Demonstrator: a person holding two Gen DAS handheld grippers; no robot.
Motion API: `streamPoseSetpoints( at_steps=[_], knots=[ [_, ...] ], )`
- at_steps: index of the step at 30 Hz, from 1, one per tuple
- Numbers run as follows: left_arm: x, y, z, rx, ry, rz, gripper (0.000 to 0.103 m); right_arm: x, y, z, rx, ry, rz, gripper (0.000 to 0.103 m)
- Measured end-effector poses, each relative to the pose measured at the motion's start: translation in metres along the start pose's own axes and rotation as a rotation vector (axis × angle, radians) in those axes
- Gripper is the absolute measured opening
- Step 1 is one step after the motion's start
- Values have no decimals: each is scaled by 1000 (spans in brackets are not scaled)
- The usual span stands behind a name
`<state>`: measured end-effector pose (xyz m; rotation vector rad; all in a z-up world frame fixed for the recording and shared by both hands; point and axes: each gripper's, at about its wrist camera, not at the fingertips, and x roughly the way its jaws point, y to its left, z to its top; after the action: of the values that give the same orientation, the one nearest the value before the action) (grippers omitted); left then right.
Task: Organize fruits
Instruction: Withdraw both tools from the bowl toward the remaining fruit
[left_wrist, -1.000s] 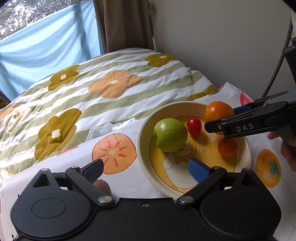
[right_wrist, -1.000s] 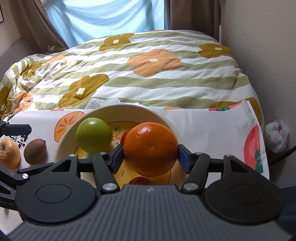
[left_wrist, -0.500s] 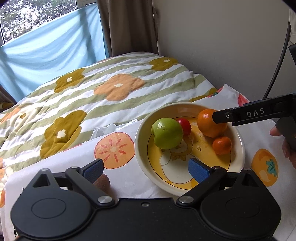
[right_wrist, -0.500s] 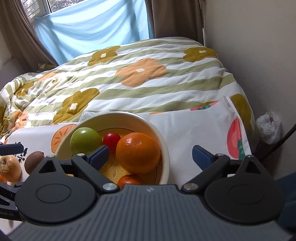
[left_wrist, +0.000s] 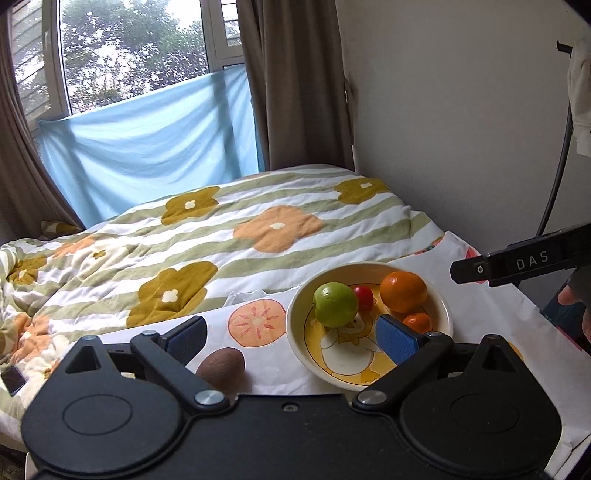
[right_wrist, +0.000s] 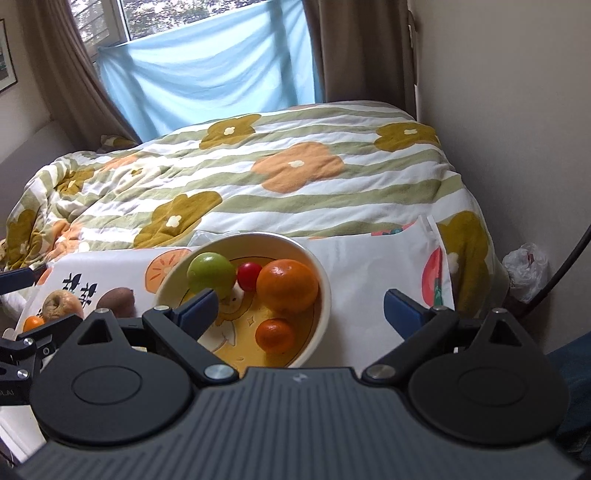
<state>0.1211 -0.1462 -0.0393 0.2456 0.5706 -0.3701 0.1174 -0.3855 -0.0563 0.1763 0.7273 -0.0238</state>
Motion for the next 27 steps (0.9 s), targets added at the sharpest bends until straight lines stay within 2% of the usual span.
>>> streamPoseSetpoints(
  at_steps=[9,16,22,27],
  knots=[
    [-69,-3,-23,-78,-59,129,100,-44,32,-15,-85,-27,119,103],
    [-94,13,-49,-140,-31,227,100,-47,61,-31,-110,-16,183,103],
    [-91,45,-77,-209,24,311,100,-29,85,-55,-86,14,185,103],
    [-66,69,-112,-243,100,363,96,-4,102,-80,-101,36,171,103]
  ],
)
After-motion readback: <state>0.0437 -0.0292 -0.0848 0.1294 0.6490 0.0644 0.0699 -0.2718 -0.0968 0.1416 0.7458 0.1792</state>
